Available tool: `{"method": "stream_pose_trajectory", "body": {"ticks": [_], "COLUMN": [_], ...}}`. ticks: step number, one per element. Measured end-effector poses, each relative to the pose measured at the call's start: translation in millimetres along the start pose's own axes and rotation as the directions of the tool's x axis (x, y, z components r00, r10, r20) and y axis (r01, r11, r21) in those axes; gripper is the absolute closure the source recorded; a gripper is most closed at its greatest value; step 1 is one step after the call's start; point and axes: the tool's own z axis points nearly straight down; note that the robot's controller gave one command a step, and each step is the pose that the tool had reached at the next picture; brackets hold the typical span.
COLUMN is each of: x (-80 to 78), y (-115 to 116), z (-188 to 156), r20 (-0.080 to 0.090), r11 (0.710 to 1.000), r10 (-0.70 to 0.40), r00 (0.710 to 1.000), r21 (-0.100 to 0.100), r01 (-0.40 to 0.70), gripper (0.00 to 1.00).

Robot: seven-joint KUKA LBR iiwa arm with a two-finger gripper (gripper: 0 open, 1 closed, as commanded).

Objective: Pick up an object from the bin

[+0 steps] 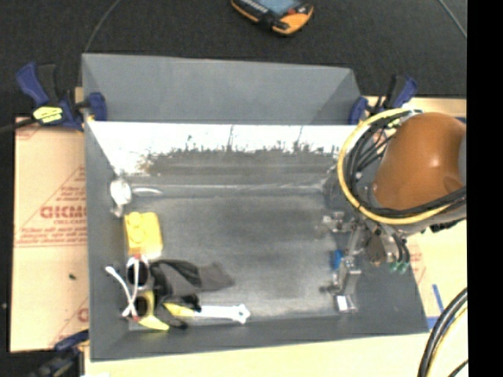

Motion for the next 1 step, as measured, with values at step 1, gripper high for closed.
{"method": "stream_pose_trajectory", "body": {"ticks": [1], "x": [-1.6], "y": [0.4], "z": [-4.4], "r20": [0.008], "r11": [1.0], "r10": [-0.004], "r00": [1.0], "r21": [0.001], "r01": [0.004], "gripper": [0.0]}}
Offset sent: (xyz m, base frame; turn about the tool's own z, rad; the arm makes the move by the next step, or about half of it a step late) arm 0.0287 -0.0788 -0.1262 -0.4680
